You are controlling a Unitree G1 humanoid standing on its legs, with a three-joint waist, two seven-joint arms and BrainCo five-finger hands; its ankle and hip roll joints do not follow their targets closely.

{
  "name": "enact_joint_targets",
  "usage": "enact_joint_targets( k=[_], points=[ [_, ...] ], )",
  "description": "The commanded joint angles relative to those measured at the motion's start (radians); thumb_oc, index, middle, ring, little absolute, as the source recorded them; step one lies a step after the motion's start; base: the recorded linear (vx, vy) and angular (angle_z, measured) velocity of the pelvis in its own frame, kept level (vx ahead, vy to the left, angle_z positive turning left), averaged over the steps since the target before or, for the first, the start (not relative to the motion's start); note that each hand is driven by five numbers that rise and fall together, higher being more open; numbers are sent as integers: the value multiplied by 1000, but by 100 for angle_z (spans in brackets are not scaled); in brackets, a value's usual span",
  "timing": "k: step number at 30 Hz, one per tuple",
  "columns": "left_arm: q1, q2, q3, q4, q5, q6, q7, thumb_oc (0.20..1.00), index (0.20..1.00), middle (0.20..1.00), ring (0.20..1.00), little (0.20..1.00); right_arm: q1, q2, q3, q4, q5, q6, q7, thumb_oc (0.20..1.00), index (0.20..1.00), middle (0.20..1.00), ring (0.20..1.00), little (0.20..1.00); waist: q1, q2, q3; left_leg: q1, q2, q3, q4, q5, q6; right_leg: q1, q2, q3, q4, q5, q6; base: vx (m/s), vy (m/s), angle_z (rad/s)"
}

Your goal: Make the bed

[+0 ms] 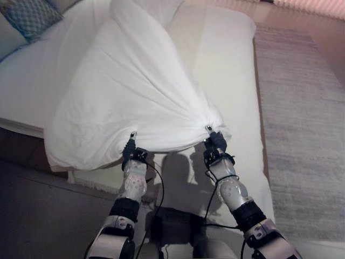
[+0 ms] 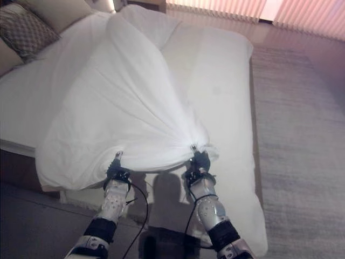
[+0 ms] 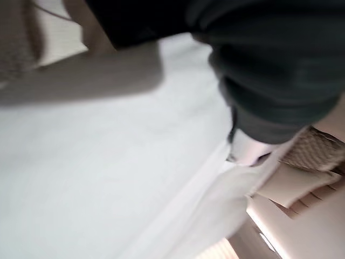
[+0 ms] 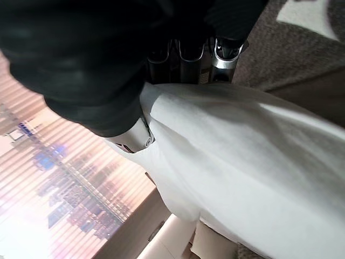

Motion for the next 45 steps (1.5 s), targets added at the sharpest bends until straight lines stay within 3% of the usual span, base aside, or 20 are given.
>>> enact_joint_targets(
  k=[1, 3, 9, 10, 13, 15, 16, 17, 20, 24, 26, 27, 28, 29, 33, 34, 38, 42, 43, 45],
  points=[
    [25, 190, 79, -47, 84, -100, -39, 200, 200, 200, 200, 200, 141, -102, -226, -10, 19, -121, 10, 200, 200, 200, 200, 200, -7, 33, -105, -16, -10, -40, 120, -120, -38, -38, -37, -10, 247, -136, 15, -62, 158, 60],
    [28, 190, 70, -55, 88, -105, -42, 200, 200, 200, 200, 200, 139, -102, -225, -4, 26, -117, 16, 200, 200, 200, 200, 200, -18, 34, -104, -29, 5, -63, 139, -123, -45, -31, -54, -25, 255, -140, 19, -54, 216, 95],
    [49, 235, 80, -122, 66, -157, -75, 200, 200, 200, 200, 200, 110, -77, -177, 74, 110, -87, 68, 200, 200, 200, 200, 200, 5, 30, -150, -41, 250, -168, 161, -73, -115, -84, -215, 52, 340, -134, 86, 13, 481, 38],
    [50, 235, 80, -122, 66, -157, -75, 200, 200, 200, 200, 200, 110, -77, -177, 75, 110, -88, 68, 200, 200, 200, 200, 200, 5, 30, -150, -41, 250, -167, 161, -73, -115, -86, -215, 53, 341, -134, 86, 2, 687, 12],
    [80, 269, 62, -162, 124, -164, -120, 200, 200, 200, 200, 200, 141, -68, -146, 23, 117, -50, 114, 200, 200, 200, 200, 200, 12, 4, -153, -45, 169, -133, 294, -246, -137, -79, -356, 119, 238, 157, 143, 3, 734, -33],
    [96, 266, 56, -173, 142, -161, -122, 200, 200, 200, 200, 200, 142, -64, -138, 13, 117, -45, 120, 200, 200, 200, 200, 200, 22, -3, -142, -67, 139, -90, 340, -266, -120, -98, -404, 79, 193, 270, 137, -68, 485, -59],
    [103, 255, 55, -172, 131, -165, -118, 200, 200, 200, 200, 200, 141, -51, -138, 10, 125, -52, 124, 200, 200, 200, 200, 200, 26, 1, -134, -71, 125, -58, 324, -256, -110, -105, -407, 34, 173, 263, 122, -264, 999, -90],
    [110, 243, 59, -146, 161, -164, -101, 200, 200, 200, 200, 200, 129, -35, -123, 35, 138, -63, 139, 200, 200, 200, 200, 200, 49, 30, -124, -75, 96, -13, 288, -224, -85, -111, -392, -93, 216, 168, 102, -227, 799, -92],
    [135, 219, 81, -130, 137, -166, -108, 200, 200, 200, 200, 200, 125, -22, -98, 52, 135, -63, 156, 200, 200, 200, 200, 200, 62, 42, -137, -54, 58, 16, 210, -176, -61, -85, -330, -142, 330, 58, 77, -147, 761, -79],
    [210, 194, 132, -135, 146, -140, -102, 200, 200, 200, 200, 200, 140, -2, -38, 83, 117, -33, 190, 200, 200, 200, 200, 200, 113, 22, -172, -24, -27, 84, 115, -120, -13, 22, -143, -232, 532, -124, 46, -128, 442, -35],
    [248, 191, 149, -132, 171, -118, -98, 200, 200, 200, 200, 200, 159, -3, -11, 82, 102, -13, 207, 200, 200, 200, 200, 200, 161, -40, -211, -67, -100, 134, 113, -82, -6, 122, 8, -153, 456, -138, 60, -192, 291, -81],
    [248, 191, 149, -132, 171, -118, -98, 200, 200, 200, 200, 200, 159, -3, -11, 82, 102, -13, 207, 200, 200, 200, 200, 200, 162, -39, -212, -68, -99, 135, 113, -83, -7, 122, 9, -153, 455, -137, 60, -169, 108, -89],
    [253, 187, 148, -134, 170, -120, -98, 200, 200, 200, 200, 200, 159, -9, -6, 79, 99, -10, 204, 200, 200, 200, 200, 200, 176, -51, -221, -99, -116, 147, 125, -66, -12, 158, 63, -99, 363, -178, 39, -326, 163, -86],
    [251, 181, 138, -135, 164, -121, -103, 200, 200, 200, 200, 200, 136, -12, 10, 87, 109, -22, 199, 200, 200, 200, 200, 200, 201, -41, -223, -159, -128, 157, 131, -9, -27, 199, 135, 4, 202, -255, -40, -425, 194, -70],
    [234, 177, 119, -128, 173, -115, -105, 200, 200, 200, 200, 200, 113, -25, 6, 109, 124, -32, 186, 200, 200, 200, 200, 200, 224, -4, -184, -253, -108, 105, 180, 76, -109, 184, 146, 24, 156, -241, -82, -352, 152, -14],
    [230, 169, 113, -133, 171, -122, -105, 200, 200, 200, 200, 200, 104, -33, 15, 117, 114, -35, 187, 200, 200, 200, 200, 200, 235, 6, -156, -279, -118, 15, 234, 98, -137, 180, 134, 32, 151, -228, -85, -387, 302, 12],
    [226, 173, 102, -139, 189, -113, -103, 200, 200, 200, 200, 200, 143, -53, -7, 115, 117, -23, 182, 200, 200, 200, 200, 200, 165, -30, -151, -211, 11, -69, 341, -78, -66, 134, -5, -63, 86, -144, -15, -298, 360, 54],
    [216, 179, 92, -127, 188, -110, -101, 200, 200, 200, 200, 200, 166, -76, -18, 107, 115, -11, 181, 200, 200, 200, 200, 200, 125, -17, -183, -104, 134, -118, 212, -46, -88, 131, -43, -92, 83, -145, 2, -11, 371, 38],
    [201, 180, 76, -116, 180, -107, -104, 200, 200, 200, 200, 200, 183, -95, -44, 95, 108, -7, 175, 200, 200, 200, 200, 200, 93, 4, -200, -75, 221, -79, 127, 2, -125, 133, -78, -118, 82, -143, 20, 38, 536, 53],
    [187, 190, 69, -106, 186, -107, -109, 200, 200, 200, 200, 200, 182, -100, -52, 87, 106, -2, 173, 200, 200, 200, 200, 200, 83, 14, -205, -64, 241, -75, 114, -1, -150, 147, -114, -131, 77, -129, 40, 66, 657, 61]
  ],
)
